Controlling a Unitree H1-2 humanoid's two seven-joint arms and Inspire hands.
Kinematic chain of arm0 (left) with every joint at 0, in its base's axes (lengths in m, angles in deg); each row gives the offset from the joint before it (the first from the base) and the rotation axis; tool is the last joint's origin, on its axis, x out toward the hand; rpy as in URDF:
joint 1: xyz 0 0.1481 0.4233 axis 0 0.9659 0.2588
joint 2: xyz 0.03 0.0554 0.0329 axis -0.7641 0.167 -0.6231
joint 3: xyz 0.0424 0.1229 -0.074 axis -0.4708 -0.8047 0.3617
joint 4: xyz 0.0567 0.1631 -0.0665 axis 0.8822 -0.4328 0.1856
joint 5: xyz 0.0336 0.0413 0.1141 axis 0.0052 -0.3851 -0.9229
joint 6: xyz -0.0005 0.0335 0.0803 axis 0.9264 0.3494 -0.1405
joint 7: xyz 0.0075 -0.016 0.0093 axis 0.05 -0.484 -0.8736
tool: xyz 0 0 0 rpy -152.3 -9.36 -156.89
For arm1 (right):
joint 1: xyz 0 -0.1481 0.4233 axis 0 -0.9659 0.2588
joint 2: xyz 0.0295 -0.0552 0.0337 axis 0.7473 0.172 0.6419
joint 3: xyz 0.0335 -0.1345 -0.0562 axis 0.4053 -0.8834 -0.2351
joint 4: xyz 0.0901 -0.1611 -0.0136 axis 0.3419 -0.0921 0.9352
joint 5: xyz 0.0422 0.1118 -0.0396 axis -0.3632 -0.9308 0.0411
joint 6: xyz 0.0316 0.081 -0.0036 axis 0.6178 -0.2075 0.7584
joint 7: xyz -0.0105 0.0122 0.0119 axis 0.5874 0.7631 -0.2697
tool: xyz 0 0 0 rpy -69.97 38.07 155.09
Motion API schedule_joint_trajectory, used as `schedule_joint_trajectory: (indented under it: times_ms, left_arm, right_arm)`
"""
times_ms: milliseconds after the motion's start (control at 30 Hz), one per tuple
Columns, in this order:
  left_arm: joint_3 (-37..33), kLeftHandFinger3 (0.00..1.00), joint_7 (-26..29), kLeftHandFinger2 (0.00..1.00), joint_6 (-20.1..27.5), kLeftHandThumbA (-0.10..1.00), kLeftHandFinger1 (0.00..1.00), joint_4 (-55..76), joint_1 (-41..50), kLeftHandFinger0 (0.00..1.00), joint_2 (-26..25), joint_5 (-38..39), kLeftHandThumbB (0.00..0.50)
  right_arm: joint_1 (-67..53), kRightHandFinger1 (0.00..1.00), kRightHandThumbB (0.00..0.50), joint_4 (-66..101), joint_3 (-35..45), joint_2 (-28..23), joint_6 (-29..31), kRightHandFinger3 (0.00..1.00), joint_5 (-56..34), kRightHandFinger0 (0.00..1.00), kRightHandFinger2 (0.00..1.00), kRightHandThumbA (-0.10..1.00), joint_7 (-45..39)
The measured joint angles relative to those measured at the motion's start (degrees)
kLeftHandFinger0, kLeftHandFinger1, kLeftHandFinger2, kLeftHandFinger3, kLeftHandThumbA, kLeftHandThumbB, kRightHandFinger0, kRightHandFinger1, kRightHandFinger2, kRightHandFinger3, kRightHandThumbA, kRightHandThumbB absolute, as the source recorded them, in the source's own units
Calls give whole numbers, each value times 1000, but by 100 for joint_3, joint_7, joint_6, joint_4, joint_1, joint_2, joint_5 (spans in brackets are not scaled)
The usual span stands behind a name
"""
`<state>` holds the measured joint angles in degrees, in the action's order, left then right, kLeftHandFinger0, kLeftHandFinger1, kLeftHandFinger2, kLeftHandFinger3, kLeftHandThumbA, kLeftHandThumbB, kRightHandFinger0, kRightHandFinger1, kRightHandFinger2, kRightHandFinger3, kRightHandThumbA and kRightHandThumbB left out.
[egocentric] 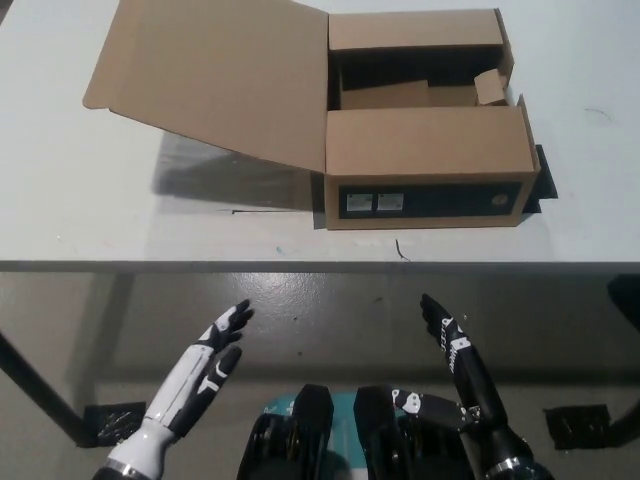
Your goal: A small storge box is placed at the center of the table and the robot uses its left hand to push the lid and close it
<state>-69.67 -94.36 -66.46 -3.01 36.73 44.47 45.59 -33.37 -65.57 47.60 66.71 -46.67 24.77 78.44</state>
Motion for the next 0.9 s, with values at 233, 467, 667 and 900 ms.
schedule_joint_trajectory:
  times_ms: [233, 467, 667, 900]
  left_arm:
    - [-46, 1000, -300, 1000, -260, 1000, 1000, 979, 31, 1000, 0, 793, 436]
    - [112, 1000, -399, 1000, -616, 1000, 1000, 1170, -164, 1000, 4, 1564, 434]
    - [345, 1000, -454, 1000, -935, 1000, 1000, 1099, -402, 1000, 46, 2242, 419]
    - [746, 1000, -516, 1000, -1328, 1000, 1000, 718, -730, 1000, 193, 3012, 381]
  right_arm:
    - [-8, 1000, 376, -60, 1, 0, -1, 1000, 1, 1000, 1000, 1000, 1]
    - [-17, 1000, 377, -70, 1, 1, -3, 1000, 1, 1000, 1000, 1000, 1]
    - [-27, 1000, 373, -72, 1, 2, -4, 1000, 1, 1000, 1000, 1000, 2]
    - [-56, 1000, 371, -72, 1, 3, -5, 1000, 1, 1000, 1000, 1000, 3]
